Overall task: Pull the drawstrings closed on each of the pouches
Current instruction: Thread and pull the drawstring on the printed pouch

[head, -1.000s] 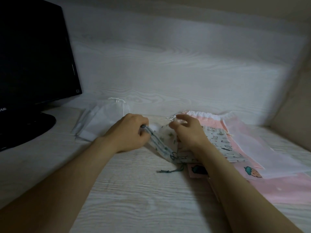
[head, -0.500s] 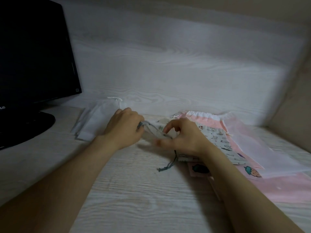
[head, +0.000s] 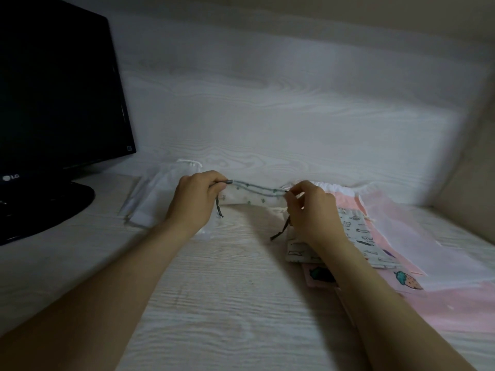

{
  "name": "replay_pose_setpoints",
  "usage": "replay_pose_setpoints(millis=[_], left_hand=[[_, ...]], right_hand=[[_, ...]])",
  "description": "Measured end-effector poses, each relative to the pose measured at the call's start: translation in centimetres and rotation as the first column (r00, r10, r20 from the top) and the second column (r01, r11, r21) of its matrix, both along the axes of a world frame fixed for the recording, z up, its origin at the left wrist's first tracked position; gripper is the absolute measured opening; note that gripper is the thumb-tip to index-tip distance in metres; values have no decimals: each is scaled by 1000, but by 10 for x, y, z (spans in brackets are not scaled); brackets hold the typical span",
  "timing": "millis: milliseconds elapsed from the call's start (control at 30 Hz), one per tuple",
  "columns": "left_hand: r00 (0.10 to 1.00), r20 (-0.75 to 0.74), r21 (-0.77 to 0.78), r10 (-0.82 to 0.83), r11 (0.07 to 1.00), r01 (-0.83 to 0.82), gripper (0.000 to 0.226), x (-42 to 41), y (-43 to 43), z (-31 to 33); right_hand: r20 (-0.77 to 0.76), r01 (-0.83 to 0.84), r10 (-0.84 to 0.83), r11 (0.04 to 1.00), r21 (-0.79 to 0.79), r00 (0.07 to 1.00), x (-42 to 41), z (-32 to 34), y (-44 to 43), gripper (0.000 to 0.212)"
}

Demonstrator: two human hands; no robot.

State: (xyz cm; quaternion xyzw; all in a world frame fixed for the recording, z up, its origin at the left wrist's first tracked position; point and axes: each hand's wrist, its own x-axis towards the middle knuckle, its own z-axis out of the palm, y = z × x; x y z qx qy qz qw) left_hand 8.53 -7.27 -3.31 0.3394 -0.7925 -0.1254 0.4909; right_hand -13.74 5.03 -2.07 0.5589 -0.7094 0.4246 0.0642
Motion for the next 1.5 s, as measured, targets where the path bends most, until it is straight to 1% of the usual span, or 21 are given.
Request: replay_pose_setpoints(millis=[67,133,233,333,400,500,567,633,700,867,1000,1067,1167,1267,1300,1333,1367,1400,1433,1467,1500], left_hand=[[996,-86,26,-20,999,23,10,-1,-1,2],[982,-188,79,-30,996,46,12,-2,0,5],[962,-273,146,14,989,27,17,-3,4,8],[961,-264,254,85,967,-16,25,-3,-1,6],[964,-222,300,147,951,-76,32,-3,-5,6],[937,-257,390,236,913,-122,24,-3,-10,7],[891,-352,474,286,876,-93,15,-3,-11,8],[835,-447,547,322,836,-30,14,-4,-10,11],[760,-559,583,331,809,77,14,-3,-10,12],[592,-759,527,271,791,312,20,-3,-7,17],[432,-865,472,254,701,534,20,-8,-4,21],[432,-860,490,273,680,546,14,-9,-7,21],[466,-828,530,313,710,464,14,-7,-10,20],[496,-793,542,353,781,310,16,-2,-17,18],[526,-773,540,356,803,251,18,-1,-18,17],[566,-746,533,350,823,194,18,0,-19,16],[616,-711,524,339,840,143,18,0,-17,16],[668,-669,509,326,856,93,19,0,-15,16],[719,-620,488,312,872,42,18,-1,-12,16],[766,-568,448,301,894,-18,17,-2,-9,16],[809,-512,394,289,916,-78,16,-2,-6,16]], right_hand=[[173,-59,63,998,-26,983,1,2,0,12],[358,-124,139,990,-66,923,4,6,4,11],[539,-139,169,986,-96,825,7,11,9,17],[736,-148,211,977,-150,643,7,14,9,15],[813,-167,252,967,-193,525,6,16,10,12],[871,-173,312,949,-265,380,4,19,9,17],[900,-148,328,943,-297,288,4,21,8,15],[916,-129,341,939,-319,214,5,22,9,10],[919,-110,344,938,-329,193,4,21,10,7],[925,-74,349,937,-342,151,5,18,9,14],[916,-15,392,920,-392,83,8,18,8,12],[913,45,404,913,-406,47,8,18,8,11],[899,159,437,886,-435,25,2,15,7,21],[884,246,466,852,-462,46,-3,16,9,28],[890,240,448,858,-454,86,-3,15,9,28],[902,216,401,877,-429,161,-3,15,8,28],[902,182,328,905,-385,280,-3,13,6,26],[861,137,243,932,-335,447,-2,12,5,25],[754,100,153,955,-279,639,-1,9,4,27],[572,75,65,973,-218,818,0,5,1,28],[354,59,-1,987,-152,935,1,2,0,28]])
